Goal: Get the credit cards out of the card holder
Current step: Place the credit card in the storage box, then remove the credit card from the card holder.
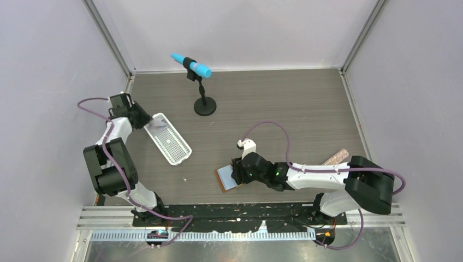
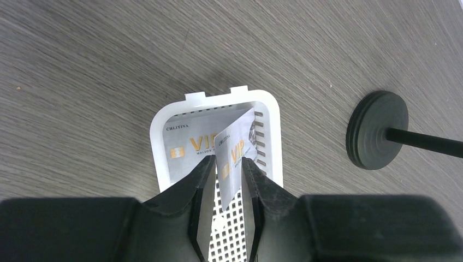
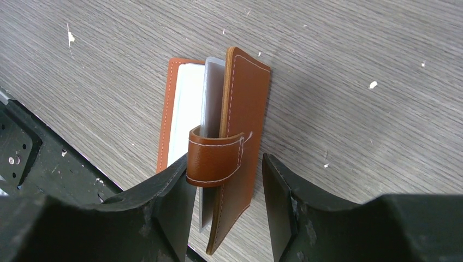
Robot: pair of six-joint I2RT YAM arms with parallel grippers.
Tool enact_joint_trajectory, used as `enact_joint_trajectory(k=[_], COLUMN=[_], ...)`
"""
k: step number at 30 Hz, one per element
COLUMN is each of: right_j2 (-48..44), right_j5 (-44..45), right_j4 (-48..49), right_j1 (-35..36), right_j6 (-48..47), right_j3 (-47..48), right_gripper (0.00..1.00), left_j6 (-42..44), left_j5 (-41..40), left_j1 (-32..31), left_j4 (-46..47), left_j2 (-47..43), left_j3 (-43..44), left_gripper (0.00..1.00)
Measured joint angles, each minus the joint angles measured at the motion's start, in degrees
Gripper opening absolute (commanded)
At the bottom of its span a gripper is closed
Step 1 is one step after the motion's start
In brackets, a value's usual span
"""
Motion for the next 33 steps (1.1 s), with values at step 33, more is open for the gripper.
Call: enact_joint_trajectory(k=[33], right_j2=[-3.65], right_j5=[0.28], right_j4=[-1.99], right_j1=[0.00], right_j6=[4.92], right_j3=[-1.46], right_gripper=[0.33], left_j6=[-4.63], left_j5=[5.29], left_j1=[-12.94], left_j4=[-10.97], left_j2=[-20.15], left_j3=[-3.74], left_gripper=[0.36])
